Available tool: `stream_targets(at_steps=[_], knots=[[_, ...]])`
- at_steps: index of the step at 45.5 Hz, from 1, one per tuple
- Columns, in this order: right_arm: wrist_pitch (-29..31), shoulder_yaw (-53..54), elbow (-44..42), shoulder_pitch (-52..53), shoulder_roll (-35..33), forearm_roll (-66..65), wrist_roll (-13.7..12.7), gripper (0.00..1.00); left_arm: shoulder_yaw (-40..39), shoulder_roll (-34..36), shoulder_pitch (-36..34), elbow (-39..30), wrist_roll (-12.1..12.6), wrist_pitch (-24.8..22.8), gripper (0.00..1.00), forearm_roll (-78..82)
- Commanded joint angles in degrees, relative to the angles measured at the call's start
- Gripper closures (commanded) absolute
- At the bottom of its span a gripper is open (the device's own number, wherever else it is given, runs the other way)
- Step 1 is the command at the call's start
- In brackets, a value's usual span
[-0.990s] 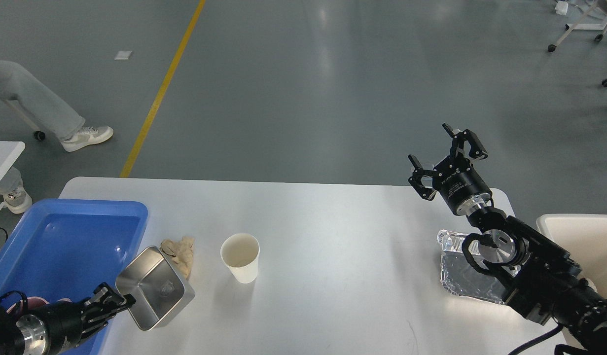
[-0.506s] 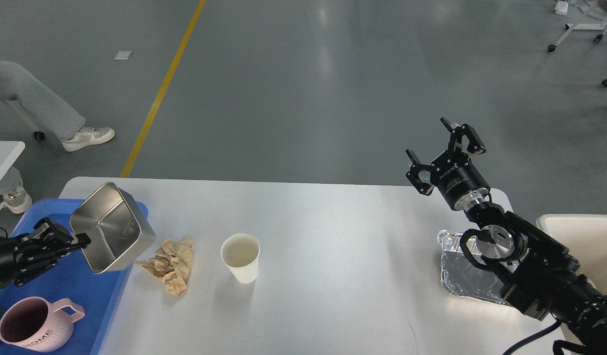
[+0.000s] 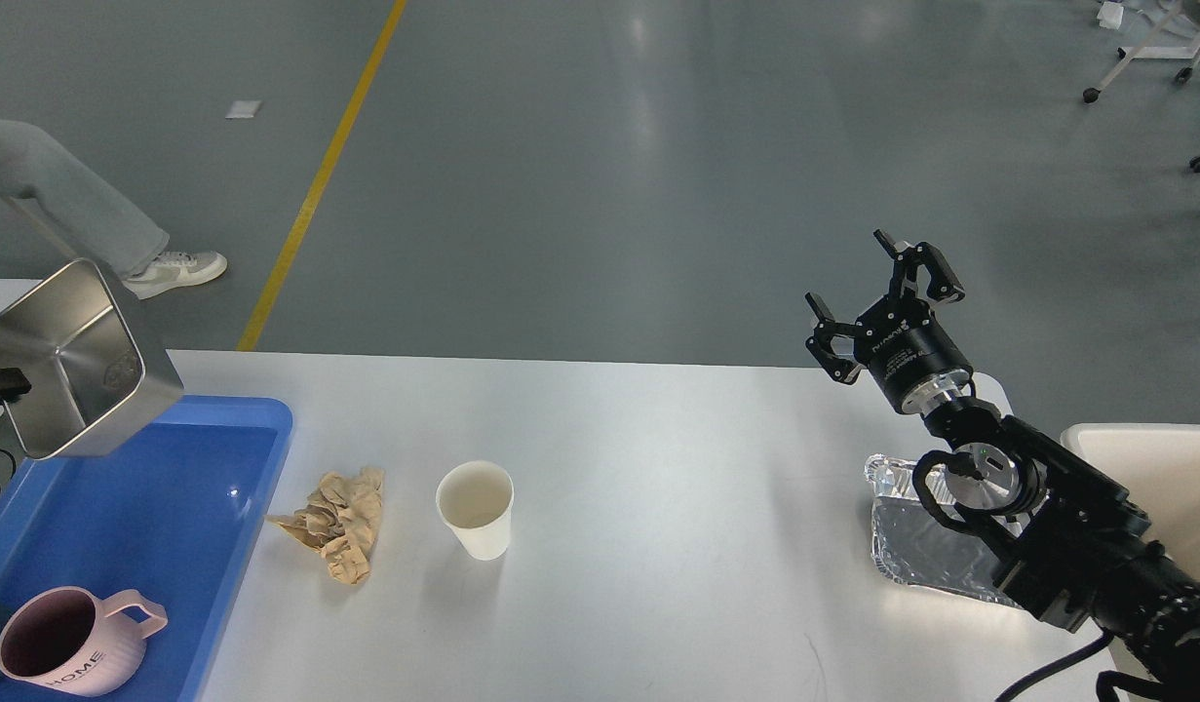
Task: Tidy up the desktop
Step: 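Lift the metal tray and swing it over the blue bin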
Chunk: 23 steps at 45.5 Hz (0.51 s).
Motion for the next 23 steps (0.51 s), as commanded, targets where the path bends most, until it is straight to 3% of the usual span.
stream_targets(at_steps=[1, 10, 23], knots=[[0.00, 0.00, -0.01, 0.00, -0.04, 0.00, 0.00, 0.00, 0.70, -0.17, 0.36, 3.06, -0.20, -0.57, 0.93, 0.07], [0.00, 0.00, -0.09, 0.00, -0.21, 0.00, 0.00, 0.00, 3.07, -2.18, 1.15, 8.51, -0.20, 0.14, 0.94, -0.02], [0.00, 0.00, -0.01, 0.09, -0.30, 0.00, 0.00, 0.00, 4.65, -12.29, 1.50, 23.54, 0.06, 0.14, 0.94, -0.20]])
